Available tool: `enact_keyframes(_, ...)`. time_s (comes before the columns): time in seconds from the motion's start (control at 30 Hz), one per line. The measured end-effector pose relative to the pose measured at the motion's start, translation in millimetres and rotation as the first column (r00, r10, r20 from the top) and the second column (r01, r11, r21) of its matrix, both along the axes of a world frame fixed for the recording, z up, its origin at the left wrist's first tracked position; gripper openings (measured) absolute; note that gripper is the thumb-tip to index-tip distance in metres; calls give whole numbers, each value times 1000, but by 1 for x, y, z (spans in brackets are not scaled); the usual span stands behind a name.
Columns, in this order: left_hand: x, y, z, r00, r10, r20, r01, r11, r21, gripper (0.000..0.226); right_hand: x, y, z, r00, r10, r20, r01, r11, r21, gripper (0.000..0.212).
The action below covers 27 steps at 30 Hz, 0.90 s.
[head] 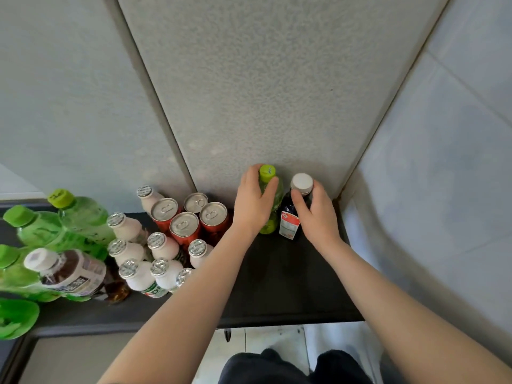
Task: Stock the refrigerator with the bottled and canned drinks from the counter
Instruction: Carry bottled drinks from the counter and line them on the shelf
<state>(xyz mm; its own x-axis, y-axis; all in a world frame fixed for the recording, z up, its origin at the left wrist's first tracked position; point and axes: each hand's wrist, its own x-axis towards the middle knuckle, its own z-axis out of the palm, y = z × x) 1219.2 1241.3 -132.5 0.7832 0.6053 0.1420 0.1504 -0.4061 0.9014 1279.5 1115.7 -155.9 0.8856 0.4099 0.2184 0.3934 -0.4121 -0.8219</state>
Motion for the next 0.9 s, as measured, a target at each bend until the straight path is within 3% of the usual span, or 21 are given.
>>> enact_keyframes(0.13, -2, -1, -2, 1000, 17, 16, -17, 1000, -5, 17, -3, 0, -4, 997, 18, -77, -15, 999, 45, 39)
enact_keyframes(0.23, -10, -4, 0, 998, 52, 23, -52, 999, 3, 14, -8, -5, -5, 998, -40, -44, 42, 998, 43, 38)
enact_keyframes(0.43, -35, -16, 16, 990, 97, 100, -101, 994, 38, 27, -27, -15, 6, 982, -167, -84, 179, 971, 161, 25)
enact_keyframes(0.5, -46, -21, 27, 980, 114, 160, -111, 993, -32, 26, -37, -20, 13, 984, -161, -77, 173, 965, 195, 27)
enact_keyframes(0.63, -75, -30, 49, 946, 175, 271, -109, 964, -241, 22, -61, -29, 26, 996, -56, -67, 71, 965, 251, 20)
enact_keyframes(0.77, -123, -34, 65, 917, 231, 324, -142, 951, -274, 22, -90, -22, 45, 986, 156, -54, -140, 962, 236, 18)
enact_keyframes(0.9, -189, -34, 74, 875, 336, 349, -244, 928, -281, 23, -131, -11, 65, 912, 407, -50, -388, 896, 214, 18)
